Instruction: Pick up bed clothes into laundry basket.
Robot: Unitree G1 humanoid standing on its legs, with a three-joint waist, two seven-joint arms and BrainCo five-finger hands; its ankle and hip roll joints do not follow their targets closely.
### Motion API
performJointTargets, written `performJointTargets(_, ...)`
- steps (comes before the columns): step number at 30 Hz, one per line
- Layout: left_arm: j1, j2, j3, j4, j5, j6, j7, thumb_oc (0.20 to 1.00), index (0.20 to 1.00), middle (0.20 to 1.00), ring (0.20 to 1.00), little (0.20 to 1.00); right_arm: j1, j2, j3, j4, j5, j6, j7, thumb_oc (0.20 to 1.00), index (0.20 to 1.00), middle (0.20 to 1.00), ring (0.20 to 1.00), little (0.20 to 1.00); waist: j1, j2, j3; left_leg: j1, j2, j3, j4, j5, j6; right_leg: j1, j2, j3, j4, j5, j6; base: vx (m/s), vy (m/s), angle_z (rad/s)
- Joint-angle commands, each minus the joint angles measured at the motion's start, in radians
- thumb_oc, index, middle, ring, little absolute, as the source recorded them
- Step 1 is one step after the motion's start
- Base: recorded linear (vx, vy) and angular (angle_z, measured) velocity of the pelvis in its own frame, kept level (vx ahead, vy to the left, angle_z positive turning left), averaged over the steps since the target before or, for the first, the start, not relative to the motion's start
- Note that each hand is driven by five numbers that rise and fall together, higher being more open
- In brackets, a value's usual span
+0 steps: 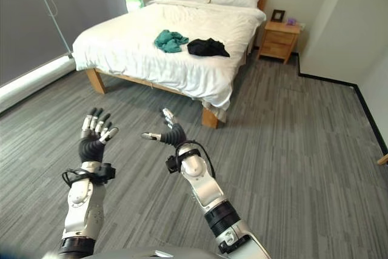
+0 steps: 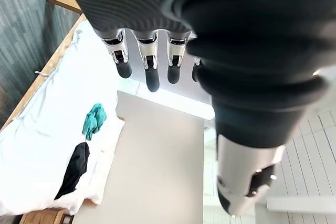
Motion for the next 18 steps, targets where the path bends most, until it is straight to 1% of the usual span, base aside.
performJointTargets(1, -0.049, 0.019, 0.008, -0.014, -0.051, -0.036, -0.038, 1.000, 1.000, 1.000, 1.000, 1.000, -0.035, 0.007, -0.057, -0.048, 0.038, -0.034, -0.017, 1.000, 1.000, 1.000, 1.000, 1.000, 0.010, 0.001, 0.016, 0.095, 0.056, -0.035, 0.004, 0.013, -0.120, 0.025, -0.037, -0.022, -0.013, 0.051, 0.060, 0.04, -0.028, -0.03)
performJointTargets(3, -0.033, 0.010, 0.009, -0.017, -0.048, -0.017, -0.037, 1.000, 1.000, 1.000, 1.000, 1.000, -0.024, 0.001, -0.052, -0.079, 0.037, -0.034, -0.024, 1.000, 1.000, 1.000, 1.000, 1.000, 0.010, 0.002, 0.021, 0.107, 0.052, -0.041, 0.004, 0.001, -0.115, 0.028, -0.035, -0.019, -0.013, 0.045, 0.058, 0.07, -0.042, -0.08)
performJointTargets(4, -0.037, 0.006, 0.005, -0.010, -0.052, -0.006, -0.035, 1.000, 1.000, 1.000, 1.000, 1.000, -0.021, -0.005, -0.050, -0.085, 0.034, -0.036, -0.031, 1.000, 1.000, 1.000, 1.000, 1.000, 0.013, 0.002, 0.030, 0.110, 0.048, -0.046, 0.004, 0.006, -0.112, 0.029, -0.034, -0.020, -0.013, 0.040, 0.056, 0.01, -0.100, -0.14)
performJointTargets(5, -0.034, 0.003, 0.002, -0.014, -0.042, 0.006, -0.033, 1.000, 1.000, 1.000, 1.000, 1.000, -0.029, -0.028, -0.051, -0.104, 0.004, -0.031, -0.042, 1.000, 1.000, 1.000, 1.000, 1.000, 0.020, -0.018, 0.070, 0.064, 0.037, -0.053, 0.101, -0.004, -0.124, 0.040, -0.055, -0.029, -0.013, 0.038, 0.050, -0.03, -0.087, -0.11)
performJointTargets(6, -0.036, 0.003, 0.001, -0.014, -0.041, 0.006, -0.033, 1.000, 1.000, 1.000, 1.000, 1.000, -0.031, -0.028, -0.053, -0.104, 0.003, -0.030, -0.042, 1.000, 1.000, 1.000, 1.000, 1.000, 0.018, -0.020, 0.071, 0.050, 0.040, -0.057, 0.126, -0.016, -0.123, 0.039, -0.057, -0.032, -0.013, 0.038, 0.050, -0.08, -0.128, 0.11)
performJointTargets(7, -0.032, 0.001, -0.004, -0.015, -0.037, 0.017, -0.036, 1.000, 1.000, 1.000, 1.000, 1.000, -0.033, -0.035, -0.055, -0.112, -0.002, -0.025, -0.046, 1.000, 1.000, 1.000, 1.000, 1.000, 0.014, -0.039, 0.092, -0.036, 0.052, -0.075, 0.273, -0.071, -0.132, 0.037, -0.079, -0.046, -0.013, 0.035, 0.047, -0.07, -0.096, 0.22)
performJointTargets(8, -0.023, -0.003, -0.010, -0.005, -0.028, 0.032, -0.039, 1.000, 1.000, 1.000, 1.000, 1.000, -0.027, -0.038, -0.058, -0.102, -0.015, -0.018, -0.050, 1.000, 1.000, 1.000, 1.000, 1.000, 0.012, -0.051, 0.114, -0.145, 0.069, -0.114, 0.455, -0.058, -0.145, 0.036, -0.093, -0.061, -0.013, 0.031, 0.050, -0.07, -0.127, 0.33)
performJointTargets(9, -0.026, 0.000, -0.017, 0.010, -0.021, 0.036, -0.040, 1.000, 1.000, 1.000, 1.000, 1.000, -0.021, -0.041, -0.064, -0.095, -0.015, -0.019, -0.057, 1.000, 1.000, 1.000, 1.000, 1.000, 0.015, -0.062, 0.125, -0.201, 0.079, -0.122, 0.521, -0.032, -0.163, 0.034, -0.102, -0.070, -0.013, 0.027, 0.052, -0.01, -0.082, 0.26)
performJointTargets(10, -0.034, 0.002, -0.024, 0.027, -0.012, 0.039, -0.038, 1.000, 1.000, 1.000, 1.000, 1.000, -0.013, -0.040, -0.068, -0.086, -0.010, -0.024, -0.053, 1.000, 1.000, 1.000, 1.000, 1.000, 0.012, -0.061, 0.125, -0.260, 0.087, -0.142, 0.558, -0.033, -0.164, 0.023, -0.095, -0.086, -0.013, 0.020, 0.055, 0.01, -0.040, 0.25)
performJointTargets(11, -0.035, 0.002, -0.024, 0.029, -0.011, 0.039, -0.038, 1.000, 1.000, 1.000, 1.000, 1.000, -0.014, -0.039, -0.069, -0.085, -0.010, -0.025, -0.053, 1.000, 1.000, 1.000, 1.000, 1.000, 0.010, -0.060, 0.122, -0.268, 0.088, -0.146, 0.564, -0.035, -0.163, 0.020, -0.094, -0.089, -0.013, 0.019, 0.055, 0.14, 0.010, 0.16)
performJointTargets(12, -0.039, -0.001, -0.029, 0.053, -0.001, 0.049, -0.032, 1.000, 1.000, 1.000, 1.000, 1.000, -0.006, -0.041, -0.071, -0.081, -0.007, -0.029, -0.044, 1.000, 1.000, 1.000, 1.000, 1.000, 0.019, -0.056, 0.125, -0.319, 0.077, -0.148, 0.487, -0.054, -0.135, 0.026, -0.081, -0.091, -0.013, -0.003, 0.055, 0.13, 0.019, 0.05)
performJointTargets(13, -0.040, -0.002, -0.030, 0.055, 0.000, 0.048, -0.032, 1.000, 1.000, 1.000, 1.000, 1.000, -0.005, -0.042, -0.071, -0.080, -0.006, -0.030, -0.043, 1.000, 1.000, 1.000, 1.000, 1.000, 0.019, -0.058, 0.120, -0.319, 0.073, -0.146, 0.478, -0.050, -0.134, 0.022, -0.085, -0.092, -0.013, -0.004, 0.056, 0.39, 0.135, 0.06)
performJointTargets(14, -0.026, 0.001, -0.024, 0.061, 0.010, 0.037, -0.025, 1.000, 1.000, 1.000, 1.000, 1.000, 0.009, -0.049, -0.080, -0.064, -0.016, -0.029, -0.029, 1.000, 1.000, 1.000, 1.000, 1.000, 0.026, -0.035, 0.110, -0.295, 0.124, -0.115, 0.314, 0.024, -0.136, 0.042, -0.059, -0.089, -0.013, -0.035, 0.062, 0.44, 0.177, -0.04)
performJointTargets(15, -0.017, 0.001, -0.028, 0.065, 0.012, 0.031, -0.024, 1.000, 1.000, 1.000, 1.000, 1.000, 0.018, -0.048, -0.086, -0.058, -0.012, -0.030, -0.024, 1.000, 1.000, 1.000, 1.000, 1.000, 0.029, -0.031, 0.109, -0.280, 0.155, -0.081, 0.201, 0.067, -0.140, 0.063, -0.057, -0.083, -0.013, -0.049, 0.065, 0.62, 0.240, -0.13)
performJointTargets(17, -0.007, -0.003, -0.031, 0.086, -0.002, 0.023, -0.022, 1.000, 1.000, 1.000, 1.000, 1.000, 0.032, -0.050, -0.097, -0.049, 0.000, -0.025, -0.011, 1.000, 1.000, 1.000, 1.000, 1.000, 0.043, -0.038, 0.115, -0.257, 0.216, -0.026, 0.036, 0.138, -0.155, 0.128, -0.069, -0.068, -0.013, -0.088, 0.083, 0.56, 0.179, -0.20)
performJointTargets(18, -0.005, -0.002, -0.035, 0.090, -0.003, 0.020, -0.022, 1.000, 1.000, 1.000, 1.000, 1.000, 0.037, -0.050, -0.099, -0.049, 0.004, -0.023, -0.004, 1.000, 1.000, 1.000, 1.000, 1.000, 0.045, -0.039, 0.114, -0.252, 0.239, -0.015, 0.013, 0.156, -0.161, 0.158, -0.071, -0.064, -0.013, -0.104, 0.090, 0.38, 0.104, -0.12)
